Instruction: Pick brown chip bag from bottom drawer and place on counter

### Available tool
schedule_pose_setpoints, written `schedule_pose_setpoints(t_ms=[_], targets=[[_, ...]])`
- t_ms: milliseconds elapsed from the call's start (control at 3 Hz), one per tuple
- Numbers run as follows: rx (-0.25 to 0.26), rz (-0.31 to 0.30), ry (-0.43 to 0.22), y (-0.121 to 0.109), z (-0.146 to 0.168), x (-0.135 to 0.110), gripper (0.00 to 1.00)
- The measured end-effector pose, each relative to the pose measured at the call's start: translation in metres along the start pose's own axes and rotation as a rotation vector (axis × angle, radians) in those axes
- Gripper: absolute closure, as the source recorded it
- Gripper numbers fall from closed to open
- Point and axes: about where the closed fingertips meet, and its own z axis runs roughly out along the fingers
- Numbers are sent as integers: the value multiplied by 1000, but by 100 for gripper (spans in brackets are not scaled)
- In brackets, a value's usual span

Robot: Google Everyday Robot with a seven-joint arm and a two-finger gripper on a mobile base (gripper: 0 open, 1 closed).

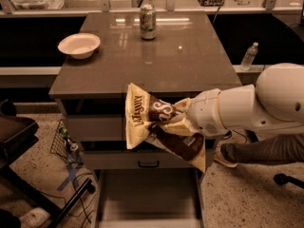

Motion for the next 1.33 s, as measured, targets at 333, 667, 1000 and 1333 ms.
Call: schedule_pose_setpoints(t_ms=[333, 667, 1000, 1333], targets=[[-1, -1, 0, 0, 0, 0, 100], [89, -8, 59, -22, -23, -22, 100], [202, -50, 131, -63, -70, -64, 100], [254, -88, 210, -111, -97, -94, 100]])
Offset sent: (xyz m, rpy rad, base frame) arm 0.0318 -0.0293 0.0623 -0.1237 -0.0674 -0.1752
